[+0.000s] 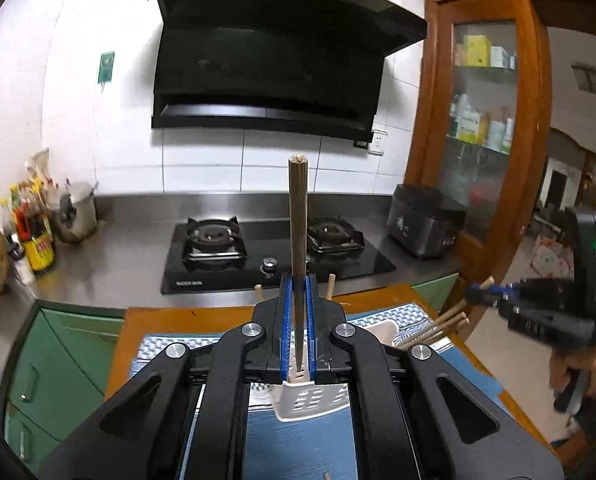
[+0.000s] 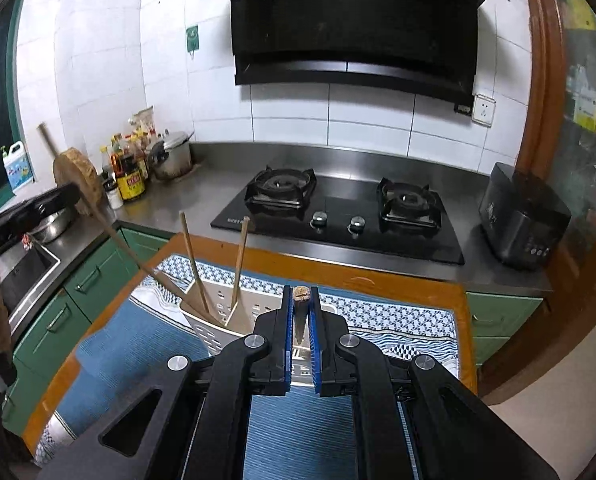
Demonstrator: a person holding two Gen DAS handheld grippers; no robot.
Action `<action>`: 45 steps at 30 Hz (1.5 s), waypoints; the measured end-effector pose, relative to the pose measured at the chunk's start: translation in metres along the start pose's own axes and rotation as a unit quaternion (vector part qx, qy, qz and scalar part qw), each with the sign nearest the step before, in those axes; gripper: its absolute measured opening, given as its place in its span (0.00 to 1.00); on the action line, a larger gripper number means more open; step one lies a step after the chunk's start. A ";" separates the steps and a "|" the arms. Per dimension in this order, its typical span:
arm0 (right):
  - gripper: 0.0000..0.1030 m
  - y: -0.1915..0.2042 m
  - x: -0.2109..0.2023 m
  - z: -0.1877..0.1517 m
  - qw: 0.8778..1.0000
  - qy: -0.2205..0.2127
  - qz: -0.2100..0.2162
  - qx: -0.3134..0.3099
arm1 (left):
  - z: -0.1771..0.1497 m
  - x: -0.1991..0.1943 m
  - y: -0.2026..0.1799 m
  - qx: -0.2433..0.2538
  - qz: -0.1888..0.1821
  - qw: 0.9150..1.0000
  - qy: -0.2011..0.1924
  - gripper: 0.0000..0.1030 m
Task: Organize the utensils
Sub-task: 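Lift both chopsticks upright and carry them over the white holder, then lower both chopsticks into the white holder and open both tools, then return both tools to the last two chopsticks and close on them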
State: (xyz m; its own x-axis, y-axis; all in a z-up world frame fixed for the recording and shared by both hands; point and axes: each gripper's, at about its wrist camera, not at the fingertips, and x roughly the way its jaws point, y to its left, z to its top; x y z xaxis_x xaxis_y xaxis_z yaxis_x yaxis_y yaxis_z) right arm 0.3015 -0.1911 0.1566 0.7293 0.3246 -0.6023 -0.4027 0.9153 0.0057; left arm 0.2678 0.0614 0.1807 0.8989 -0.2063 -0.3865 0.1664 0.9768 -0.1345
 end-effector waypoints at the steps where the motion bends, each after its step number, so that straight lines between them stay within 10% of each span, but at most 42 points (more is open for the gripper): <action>1: 0.07 0.001 0.003 0.000 1.000 0.002 -0.001 -0.002 | -0.001 0.007 0.001 -0.004 -0.003 1.000 0.004 0.05; 18: 0.07 -0.001 0.037 -0.010 1.000 0.027 0.006 0.000 | -0.046 0.088 0.020 -0.052 -0.006 0.996 0.076 0.05; 32: 0.12 0.002 0.002 -0.013 1.000 -0.009 -0.004 -0.005 | -0.040 0.058 0.018 -0.052 -0.013 0.997 0.052 0.14; 45: 0.13 0.046 -0.057 -0.150 0.999 0.017 0.041 0.011 | -0.118 -0.036 0.012 -0.048 -0.007 0.997 0.062 0.31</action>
State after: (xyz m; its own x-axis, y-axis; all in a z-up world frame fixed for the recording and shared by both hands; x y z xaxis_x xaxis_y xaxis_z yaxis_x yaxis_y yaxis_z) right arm 0.1585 -0.2037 0.0715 0.6745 0.3910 -0.6262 -0.4484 0.8908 0.0732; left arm 0.1900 0.0738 0.0849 0.8390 -0.2303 -0.4929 0.1325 0.9652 -0.2255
